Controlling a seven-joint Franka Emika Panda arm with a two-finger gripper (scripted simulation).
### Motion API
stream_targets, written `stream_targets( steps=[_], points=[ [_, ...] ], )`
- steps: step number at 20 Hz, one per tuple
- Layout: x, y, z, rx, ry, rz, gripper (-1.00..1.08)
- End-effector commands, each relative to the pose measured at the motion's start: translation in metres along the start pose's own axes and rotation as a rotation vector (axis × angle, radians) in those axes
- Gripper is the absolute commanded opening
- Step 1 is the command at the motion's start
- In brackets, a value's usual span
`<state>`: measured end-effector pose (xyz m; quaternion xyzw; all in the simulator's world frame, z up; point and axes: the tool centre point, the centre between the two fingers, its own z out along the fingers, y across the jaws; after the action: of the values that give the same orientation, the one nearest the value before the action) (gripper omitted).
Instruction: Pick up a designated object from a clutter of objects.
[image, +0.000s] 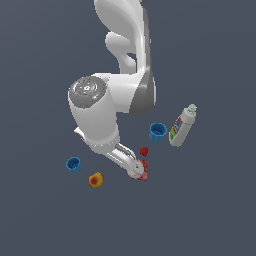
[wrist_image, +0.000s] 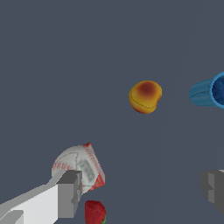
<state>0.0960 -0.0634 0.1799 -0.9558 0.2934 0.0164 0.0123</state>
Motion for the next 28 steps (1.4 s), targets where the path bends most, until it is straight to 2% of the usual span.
stream_targets(
  steps=[1, 7, 13, 23, 28],
  points=[
    [0.019, 0.008, 0.020, 0.001, 0.008, 0.090, 1.00],
    [0.051, 0.025, 0.060, -0.002, 0.024, 0.254, 1.00],
    [0.068, 0.038, 0.084, -0.005, 0.036, 0.351, 1.00],
    [0.073, 0.042, 0.095, -0.007, 0.039, 0.378, 1.00],
    [0.073, 0.043, 0.116, -0.007, 0.040, 0.380, 1.00]
  ],
)
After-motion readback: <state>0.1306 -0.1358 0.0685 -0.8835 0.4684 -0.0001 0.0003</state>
